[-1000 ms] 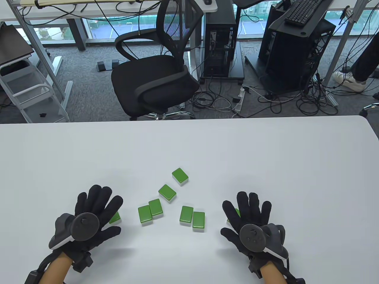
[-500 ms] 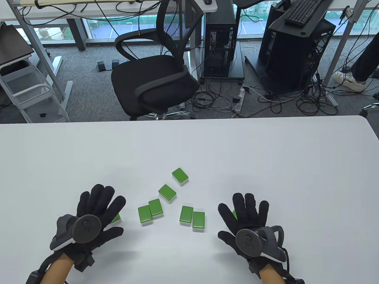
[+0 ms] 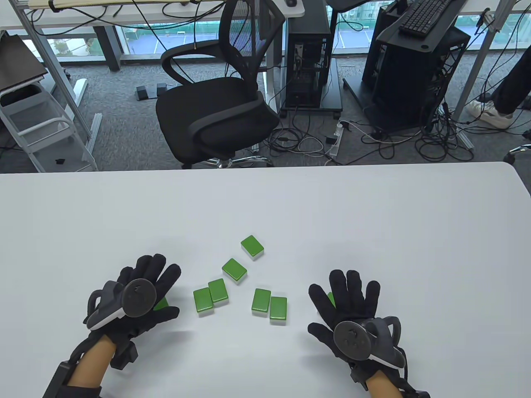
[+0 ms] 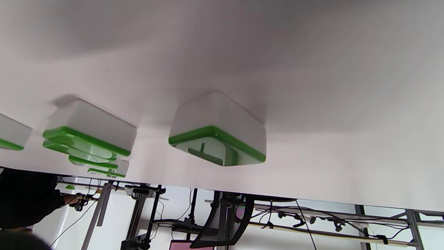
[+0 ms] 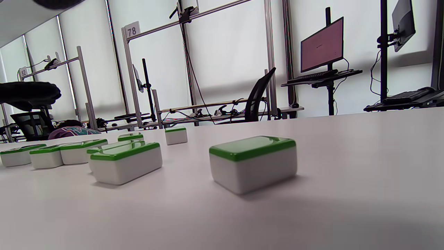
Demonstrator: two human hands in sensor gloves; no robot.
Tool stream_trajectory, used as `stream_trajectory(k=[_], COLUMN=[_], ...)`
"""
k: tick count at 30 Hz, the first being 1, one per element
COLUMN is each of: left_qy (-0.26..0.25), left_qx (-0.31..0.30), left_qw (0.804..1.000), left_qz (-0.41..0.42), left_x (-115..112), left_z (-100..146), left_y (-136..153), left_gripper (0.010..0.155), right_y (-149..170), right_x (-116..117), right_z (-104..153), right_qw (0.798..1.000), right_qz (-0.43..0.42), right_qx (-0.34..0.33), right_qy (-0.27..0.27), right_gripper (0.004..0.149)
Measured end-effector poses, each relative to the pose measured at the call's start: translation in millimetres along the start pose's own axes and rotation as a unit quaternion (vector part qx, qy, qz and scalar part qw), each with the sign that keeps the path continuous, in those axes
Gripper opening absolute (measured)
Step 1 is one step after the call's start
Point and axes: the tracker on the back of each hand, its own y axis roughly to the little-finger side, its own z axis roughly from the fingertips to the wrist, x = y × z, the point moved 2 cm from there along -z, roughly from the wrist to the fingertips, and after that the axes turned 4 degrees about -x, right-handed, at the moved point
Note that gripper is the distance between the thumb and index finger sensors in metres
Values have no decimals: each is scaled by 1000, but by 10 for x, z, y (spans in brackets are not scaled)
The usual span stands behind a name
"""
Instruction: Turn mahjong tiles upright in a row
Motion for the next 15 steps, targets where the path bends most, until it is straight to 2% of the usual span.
stream_trajectory(k=[5, 8, 12, 15], left_qy=[63, 84, 96, 72], left_qx=[37, 44, 40, 42], left_qw=[997, 995, 994, 994], left_qz=[-25, -34, -36, -65], left_x=[-226, -326, -435, -454], left_z=[-131, -174, -211, -217], left_y=[91, 101, 77, 38], left_gripper=[90, 91, 88, 84], right_y=[-18, -24, -25, -24], right_x=[7, 5, 6, 21], right_z=[-2, 0, 2, 1], right_qw=[1000, 1000, 1000, 1000], right_qz=[3, 5, 6, 8], right_qx=[-4, -5, -5, -4], right_qy=[-2, -3, -5, -9], right_gripper=[74, 74, 74, 74])
